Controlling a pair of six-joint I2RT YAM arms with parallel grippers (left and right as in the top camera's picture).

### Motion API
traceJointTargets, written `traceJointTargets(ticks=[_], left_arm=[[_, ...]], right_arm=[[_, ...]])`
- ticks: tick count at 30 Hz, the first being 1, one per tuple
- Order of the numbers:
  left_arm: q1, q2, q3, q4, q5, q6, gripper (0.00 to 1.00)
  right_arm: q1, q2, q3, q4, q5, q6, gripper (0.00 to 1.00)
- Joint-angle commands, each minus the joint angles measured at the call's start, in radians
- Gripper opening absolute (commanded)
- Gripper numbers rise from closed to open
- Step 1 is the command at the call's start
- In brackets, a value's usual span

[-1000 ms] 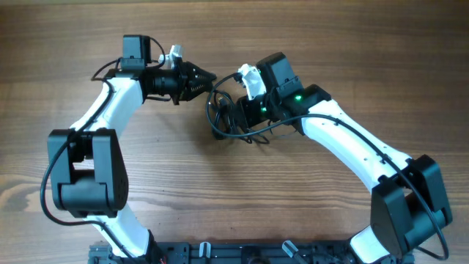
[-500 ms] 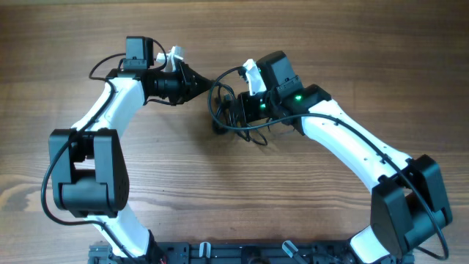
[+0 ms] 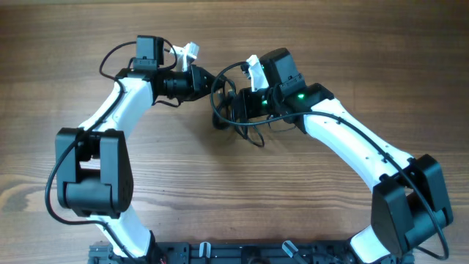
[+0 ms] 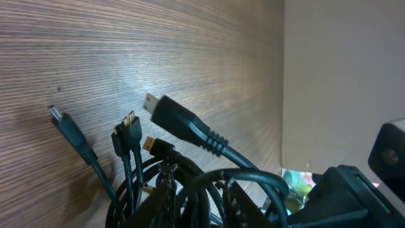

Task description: Untangle cables

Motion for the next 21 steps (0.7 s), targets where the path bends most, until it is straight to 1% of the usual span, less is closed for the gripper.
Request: traceJointTargets(ticks=[1, 2, 6, 12, 15, 18, 21], left_arm=[[-0.018, -0.011, 0.006, 0.003, 0.008, 0.026, 0.23], [-0.018, -0.011, 0.006, 0.003, 0.008, 0.026, 0.21], [-0.018, -0.011, 0.006, 0.003, 0.008, 0.025, 0.21], [-0.018, -0.011, 0.006, 0.004, 0.008, 0.026, 0.22], [-0.019, -0.011, 0.006, 0.004, -0.005, 0.025, 0.23], [-0.018, -0.011, 0.006, 0.004, -0.014, 0.025, 0.27], [-0.018, -0.011, 0.006, 0.005, -0.014, 0.024, 0.26]], right_arm=[[-0.005, 0.000, 0.003, 0.014, -0.032, 0.008, 0.05], [-0.009, 0.000, 0.003, 0.014, -0.030, 0.010, 0.05], [-0.023, 0.000, 0.003, 0.029, -0.031, 0.011, 0.05], [-0.023, 0.000, 0.003, 0.056, -0.136, -0.005, 0.05], [-0.023, 0.000, 0.003, 0.061, -0.137, -0.005, 0.05], [-0.023, 0.000, 0.003, 0.062, -0.169, -0.005, 0.04], [-0.023, 0.000, 0.003, 0.062, -0.182, -0.006, 0.04]])
